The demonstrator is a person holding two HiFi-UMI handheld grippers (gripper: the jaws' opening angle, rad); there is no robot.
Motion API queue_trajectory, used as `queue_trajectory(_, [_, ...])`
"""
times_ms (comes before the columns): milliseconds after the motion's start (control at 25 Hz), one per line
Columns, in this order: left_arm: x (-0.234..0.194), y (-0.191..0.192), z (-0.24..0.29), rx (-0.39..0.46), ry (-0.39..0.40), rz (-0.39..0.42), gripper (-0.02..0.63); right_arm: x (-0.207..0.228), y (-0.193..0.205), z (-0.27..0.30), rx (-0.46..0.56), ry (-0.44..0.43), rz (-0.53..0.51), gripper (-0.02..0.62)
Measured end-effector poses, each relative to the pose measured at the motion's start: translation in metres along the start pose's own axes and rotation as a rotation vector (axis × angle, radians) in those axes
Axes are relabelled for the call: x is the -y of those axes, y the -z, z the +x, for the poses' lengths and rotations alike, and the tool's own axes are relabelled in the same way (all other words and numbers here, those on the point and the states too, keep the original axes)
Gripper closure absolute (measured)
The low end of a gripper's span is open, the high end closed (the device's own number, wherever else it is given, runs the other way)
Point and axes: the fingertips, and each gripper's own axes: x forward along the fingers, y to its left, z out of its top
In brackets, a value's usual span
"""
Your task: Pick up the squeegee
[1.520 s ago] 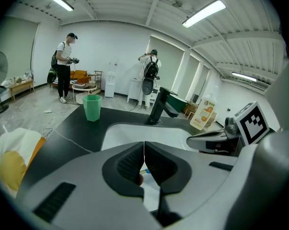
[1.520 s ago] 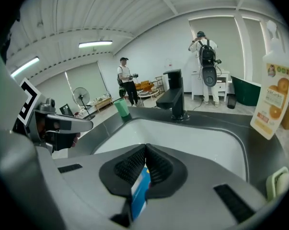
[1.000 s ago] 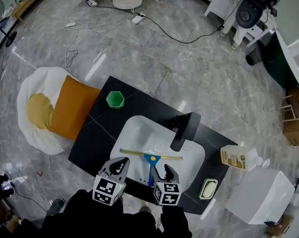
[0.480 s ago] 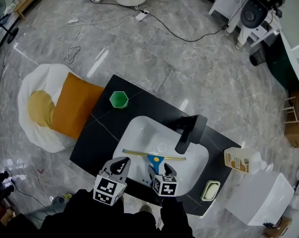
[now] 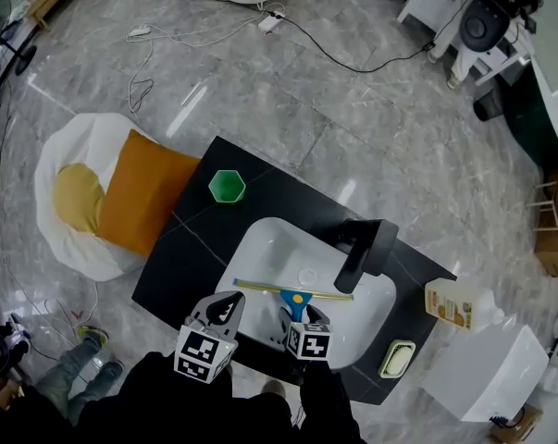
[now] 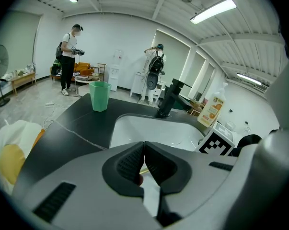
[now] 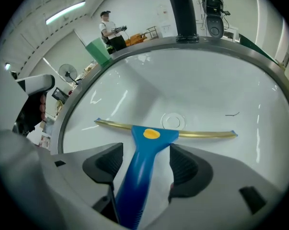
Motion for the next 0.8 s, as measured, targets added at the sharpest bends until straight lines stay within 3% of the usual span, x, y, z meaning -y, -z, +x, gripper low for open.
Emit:
queue_trajectory(200, [-0.0039, 0.0011, 0.0046, -0.006, -0.003, -0.006, 0.581, 0.0073, -0.0016, 0.0027, -0.011, 0.013, 0.021, 0.323])
queue_trajectory(800, [0.0026, 0.0068, 0.0078, -0.011, 0.006, -0.004, 0.581, 0.0106, 0.0039, 0.0050, -0.028, 0.058, 0.112, 0.388])
